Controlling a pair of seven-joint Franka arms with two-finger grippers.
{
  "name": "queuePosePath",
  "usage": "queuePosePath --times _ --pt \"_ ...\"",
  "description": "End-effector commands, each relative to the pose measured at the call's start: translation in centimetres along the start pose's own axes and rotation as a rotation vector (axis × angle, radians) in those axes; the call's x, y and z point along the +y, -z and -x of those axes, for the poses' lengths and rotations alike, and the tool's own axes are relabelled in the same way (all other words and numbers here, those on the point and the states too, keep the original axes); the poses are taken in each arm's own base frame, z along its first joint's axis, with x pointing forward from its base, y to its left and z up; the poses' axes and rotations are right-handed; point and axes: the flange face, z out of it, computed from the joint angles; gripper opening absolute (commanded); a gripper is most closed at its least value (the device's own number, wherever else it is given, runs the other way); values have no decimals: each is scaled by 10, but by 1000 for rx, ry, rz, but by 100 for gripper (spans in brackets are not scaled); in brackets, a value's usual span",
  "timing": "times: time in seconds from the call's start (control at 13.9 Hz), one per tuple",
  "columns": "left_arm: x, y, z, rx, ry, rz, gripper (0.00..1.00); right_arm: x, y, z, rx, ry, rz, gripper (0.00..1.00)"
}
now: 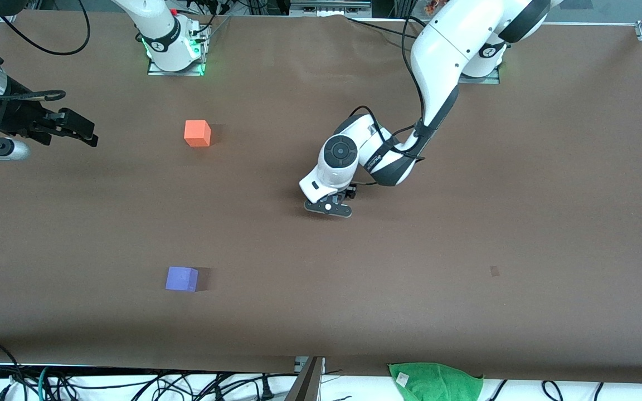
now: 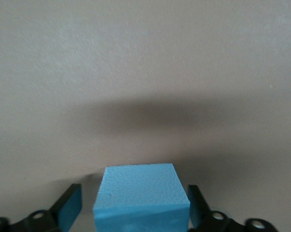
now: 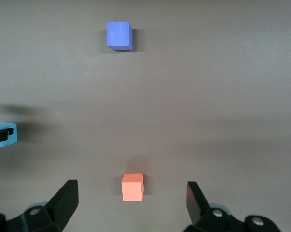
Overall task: Place blue block between orange and purple blocks
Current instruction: 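Lift the blue cube with the left gripper and carry it toward the table's middle, then set the blue cube down with the left gripper while the right gripper reaches out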
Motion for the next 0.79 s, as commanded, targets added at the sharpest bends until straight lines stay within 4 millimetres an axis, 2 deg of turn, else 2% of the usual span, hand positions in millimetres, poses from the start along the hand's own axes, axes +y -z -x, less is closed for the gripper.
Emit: queuePosePath --times 0.0,0.07,0.14,0.36,0.5,0.72 --pt "0 52 2 6 10 -44 100 0 -13 -11 -5 14 -11 99" --pt "-1 80 5 3 11 -59 100 -4 -31 -19 -37 18 4 99" --pt "-11 110 6 -5 23 -80 100 -10 -53 -28 -71 29 20 99" --pt "-54 192 12 -49 59 -172 100 -10 -94 -41 -146 35 47 99" --pt "-116 252 -3 -25 161 -173 100 -19 -93 -40 -144 49 35 99" --pt "-208 319 -13 5 246 -165 100 -73 -110 -32 -162 106 34 99"
